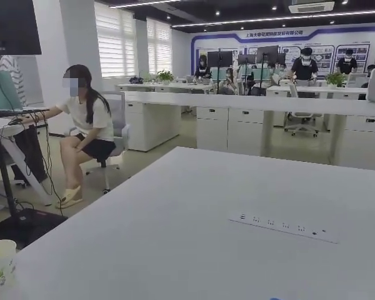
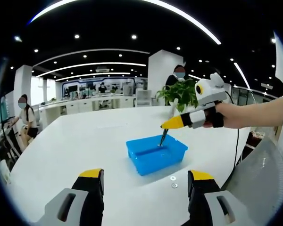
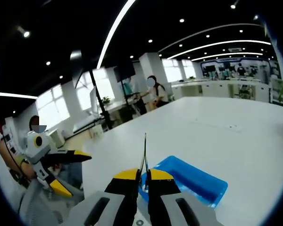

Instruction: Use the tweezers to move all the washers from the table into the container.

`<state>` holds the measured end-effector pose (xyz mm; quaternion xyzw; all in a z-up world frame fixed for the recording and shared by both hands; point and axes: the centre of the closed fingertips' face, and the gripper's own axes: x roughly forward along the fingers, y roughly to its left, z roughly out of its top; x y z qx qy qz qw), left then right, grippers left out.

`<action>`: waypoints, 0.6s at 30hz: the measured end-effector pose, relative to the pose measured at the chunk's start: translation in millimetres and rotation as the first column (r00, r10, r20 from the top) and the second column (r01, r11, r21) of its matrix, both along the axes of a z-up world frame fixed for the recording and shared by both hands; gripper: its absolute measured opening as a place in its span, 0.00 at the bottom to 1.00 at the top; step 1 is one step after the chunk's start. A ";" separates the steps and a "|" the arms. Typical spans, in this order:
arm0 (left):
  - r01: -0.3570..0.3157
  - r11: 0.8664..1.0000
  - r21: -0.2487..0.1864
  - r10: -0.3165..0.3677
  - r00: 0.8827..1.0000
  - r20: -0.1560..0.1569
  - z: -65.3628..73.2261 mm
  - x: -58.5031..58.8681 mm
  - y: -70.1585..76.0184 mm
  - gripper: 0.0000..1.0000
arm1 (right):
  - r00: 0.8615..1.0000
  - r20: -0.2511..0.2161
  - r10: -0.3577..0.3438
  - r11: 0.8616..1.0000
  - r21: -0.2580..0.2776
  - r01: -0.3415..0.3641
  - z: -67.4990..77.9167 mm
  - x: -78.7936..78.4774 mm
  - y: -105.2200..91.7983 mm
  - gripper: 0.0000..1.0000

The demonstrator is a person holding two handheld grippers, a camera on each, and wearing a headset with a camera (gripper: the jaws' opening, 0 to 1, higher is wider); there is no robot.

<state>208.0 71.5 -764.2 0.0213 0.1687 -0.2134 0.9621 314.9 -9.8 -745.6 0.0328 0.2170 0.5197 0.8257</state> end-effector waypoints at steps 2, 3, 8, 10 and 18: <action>0.001 1.000 0.001 -0.001 1.000 -0.002 -0.4 0.3 -0.3 0.73 | 1.000 0.013 -0.019 1.000 -0.025 0.020 -2.1 9.7 -3.2 0.03; 0.001 1.000 0.000 -0.001 1.000 -0.001 -0.2 0.4 -0.5 0.73 | 0.999 0.024 -0.021 0.999 -0.037 0.022 -3.1 12.1 -4.2 0.03; 0.002 1.000 0.005 -0.002 1.000 -0.006 -1.3 0.2 -0.6 0.72 | 0.999 0.036 -0.040 0.997 -0.071 0.042 -11.8 28.1 -5.2 0.03; 0.000 1.000 0.005 0.000 1.000 -0.007 -1.6 0.5 -0.2 0.72 | 0.998 0.035 -0.043 0.996 -0.079 0.046 -15.6 32.1 -5.2 0.03; 0.005 1.000 0.011 -0.005 1.000 -0.016 -3.4 0.0 -1.2 0.72 | 0.999 0.030 -0.039 0.989 -0.140 0.043 -37.4 41.5 -1.1 0.03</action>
